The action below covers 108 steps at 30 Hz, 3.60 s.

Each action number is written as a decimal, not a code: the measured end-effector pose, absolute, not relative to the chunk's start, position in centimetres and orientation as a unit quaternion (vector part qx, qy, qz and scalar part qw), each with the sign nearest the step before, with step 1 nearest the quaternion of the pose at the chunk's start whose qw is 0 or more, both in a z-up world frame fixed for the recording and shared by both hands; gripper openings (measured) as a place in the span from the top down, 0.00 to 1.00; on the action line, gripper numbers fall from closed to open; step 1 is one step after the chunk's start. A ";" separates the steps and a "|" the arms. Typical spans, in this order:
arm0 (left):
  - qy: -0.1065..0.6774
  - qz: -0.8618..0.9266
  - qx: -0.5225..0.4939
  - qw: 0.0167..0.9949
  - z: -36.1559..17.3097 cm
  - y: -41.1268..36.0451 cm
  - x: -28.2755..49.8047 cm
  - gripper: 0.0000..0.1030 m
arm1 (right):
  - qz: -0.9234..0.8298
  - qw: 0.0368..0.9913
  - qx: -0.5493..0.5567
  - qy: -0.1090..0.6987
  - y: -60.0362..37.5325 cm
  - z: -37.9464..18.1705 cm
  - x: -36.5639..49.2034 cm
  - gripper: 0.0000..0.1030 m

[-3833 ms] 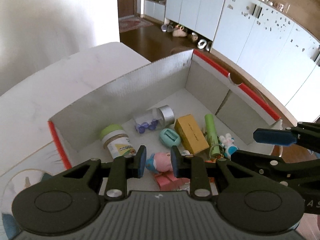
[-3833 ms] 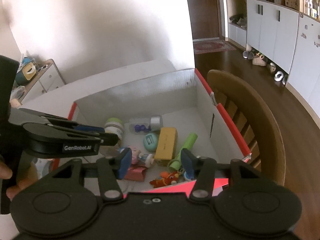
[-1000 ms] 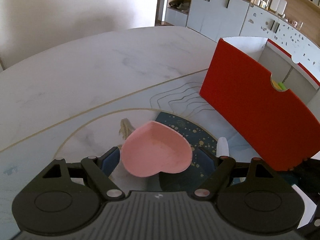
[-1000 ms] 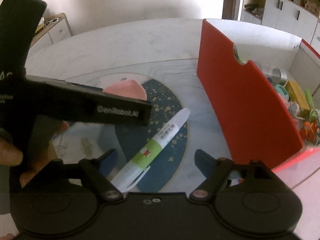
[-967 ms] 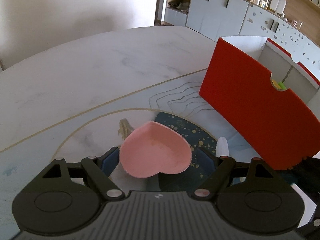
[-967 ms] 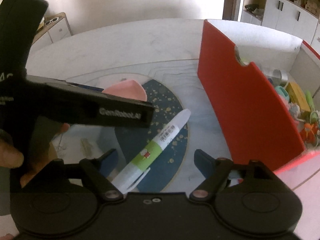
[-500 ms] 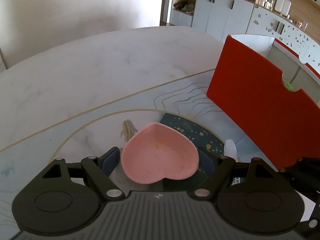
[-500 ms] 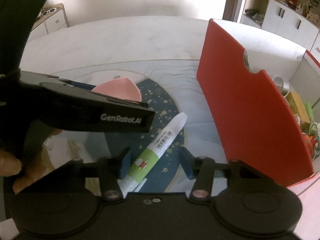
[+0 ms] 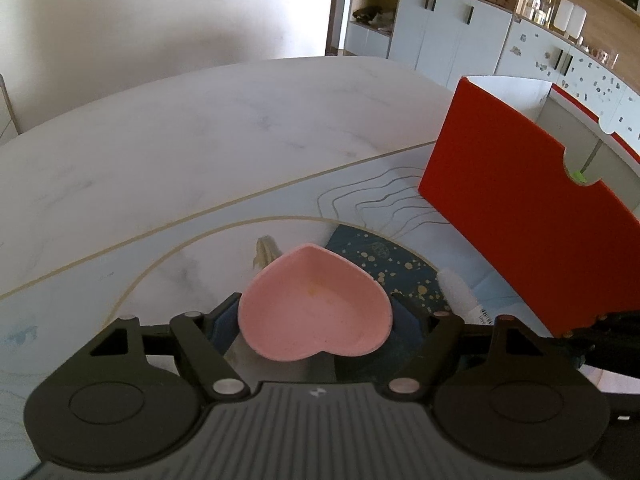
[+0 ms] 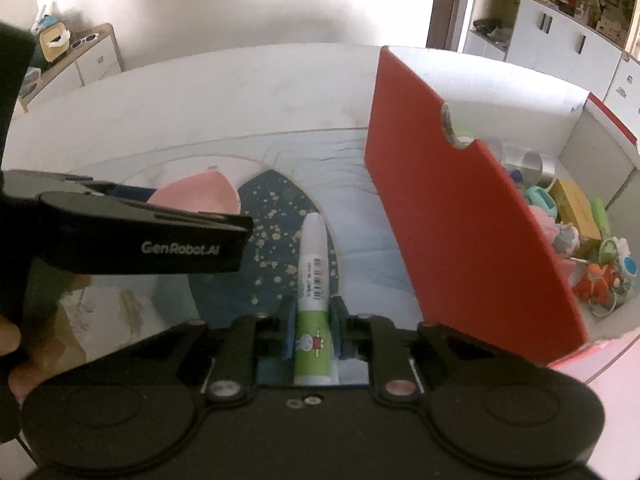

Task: Organize rigid objects
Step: 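Carry the heart dish into the shoebox with the left tool while the right tool carries the glue stick in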

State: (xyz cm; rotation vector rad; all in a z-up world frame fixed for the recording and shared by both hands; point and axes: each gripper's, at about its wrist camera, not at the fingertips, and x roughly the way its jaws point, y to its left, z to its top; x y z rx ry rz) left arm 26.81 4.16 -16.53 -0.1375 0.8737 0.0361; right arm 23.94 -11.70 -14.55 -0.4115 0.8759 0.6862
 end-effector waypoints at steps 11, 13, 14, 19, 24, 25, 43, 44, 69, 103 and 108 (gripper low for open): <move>0.426 0.017 -0.076 0.901 -15.0 3.9 24.9 0.24 | 0.335 0.835 -0.164 0.403 -13.4 -11.8 22.9 0.84; 0.426 0.017 -0.077 0.901 -14.5 3.8 24.4 0.24 | 0.338 0.837 -0.156 0.401 -13.9 -11.2 22.5 0.84; 0.425 0.015 -0.077 0.902 -14.2 3.7 24.1 0.24 | 0.339 0.837 -0.153 0.401 -14.2 -11.0 22.4 0.84; 0.418 0.007 -0.074 0.905 -12.7 3.1 22.9 0.24 | 0.346 0.837 -0.146 0.399 -15.4 -9.1 21.6 0.84; 0.416 0.005 -0.073 0.906 -11.1 2.2 21.9 0.24 | 0.352 0.838 -0.138 0.394 -16.9 -7.1 21.4 0.84; 0.415 0.003 -0.075 0.907 -10.8 2.1 21.7 0.24 | 0.353 0.838 -0.135 0.393 -17.2 -6.8 21.4 0.84; 0.392 -0.041 -0.070 0.916 -3.3 -3.0 21.3 0.24 | 0.364 0.850 -0.102 0.366 -23.0 0.2 25.5 0.84; 0.389 -0.043 -0.068 0.918 -2.9 -3.5 21.5 0.24 | 0.362 0.853 -0.101 0.361 -23.5 0.5 26.0 0.84; 0.386 -0.023 -0.039 0.921 -2.7 -14.4 31.7 0.24 | 0.332 0.866 -0.099 0.361 -30.4 -0.7 39.2 0.84; 0.509 -0.027 -0.015 0.860 -11.8 -19.3 43.9 0.24 | 0.324 0.823 -0.122 0.449 -28.8 -8.9 46.8 0.84; 0.522 -0.026 -0.018 0.853 -12.5 -19.1 44.2 0.24 | 0.328 0.820 -0.126 0.452 -28.9 -9.0 46.7 0.78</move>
